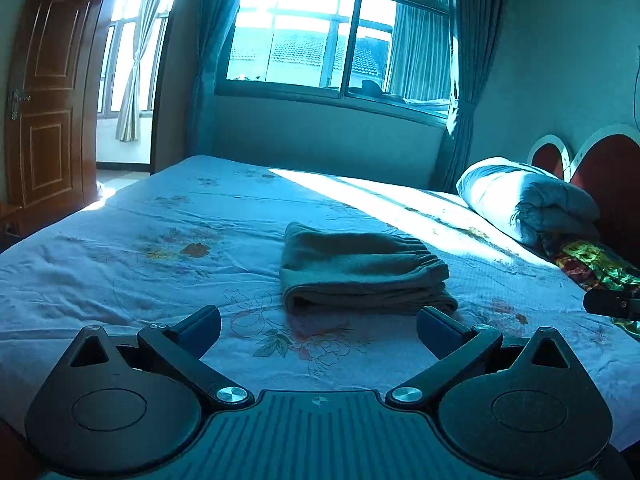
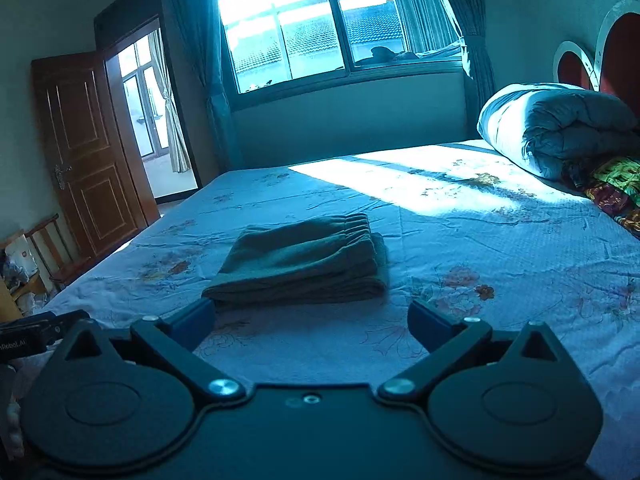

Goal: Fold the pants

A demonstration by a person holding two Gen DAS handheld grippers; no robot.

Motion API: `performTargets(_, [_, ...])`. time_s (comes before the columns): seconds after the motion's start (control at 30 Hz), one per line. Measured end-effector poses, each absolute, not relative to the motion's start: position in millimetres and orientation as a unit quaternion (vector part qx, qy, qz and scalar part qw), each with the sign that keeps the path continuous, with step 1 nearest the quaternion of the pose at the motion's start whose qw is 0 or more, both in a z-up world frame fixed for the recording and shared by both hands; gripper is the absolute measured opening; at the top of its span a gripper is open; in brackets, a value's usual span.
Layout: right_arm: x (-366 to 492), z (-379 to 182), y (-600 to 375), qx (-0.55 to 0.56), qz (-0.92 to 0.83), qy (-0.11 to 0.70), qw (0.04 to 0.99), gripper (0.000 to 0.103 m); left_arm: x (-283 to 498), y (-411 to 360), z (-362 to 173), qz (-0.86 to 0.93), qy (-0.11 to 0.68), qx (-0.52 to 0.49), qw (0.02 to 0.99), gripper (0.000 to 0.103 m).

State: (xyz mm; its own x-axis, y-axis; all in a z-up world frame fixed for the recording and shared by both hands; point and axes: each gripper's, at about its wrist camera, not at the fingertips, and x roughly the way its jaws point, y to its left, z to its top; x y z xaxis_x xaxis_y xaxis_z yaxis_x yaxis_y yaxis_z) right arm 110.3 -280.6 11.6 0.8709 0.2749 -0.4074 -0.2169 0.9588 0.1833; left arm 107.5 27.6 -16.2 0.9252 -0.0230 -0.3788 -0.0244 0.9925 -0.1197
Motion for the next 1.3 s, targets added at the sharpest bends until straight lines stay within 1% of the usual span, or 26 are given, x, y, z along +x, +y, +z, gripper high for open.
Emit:
performTargets(0.2, [80,31,-268,0.037,0.140,0.199,0.969,0.097,79,-1,12,-0.007,0.176,-0.023,0.984,0.103])
performTargets(0.27, [74,36,-267,0.029,0.141,0.195,0.970,0.097,64,-8,18,-0.010,0.171,-0.033,0.985,0.103])
performTargets(0.47, [52,47,-264,0.018,0.143,0.182,0.973,0.097,34,-10,14,-0.002,0.174,-0.046,0.984,0.103])
performTargets(0.57, [44,49,-261,0.011,0.141,0.178,0.974,0.097,29,-8,19,-0.001,0.166,-0.049,0.985,0.103])
performTargets(0.73, [43,51,-263,0.010,0.133,0.173,0.976,0.097,26,-8,25,0.002,0.155,-0.026,0.988,0.103])
performTargets(1.3, [43,51,-262,0.008,0.137,0.172,0.976,0.097,24,-8,30,-0.003,0.160,-0.012,0.987,0.103])
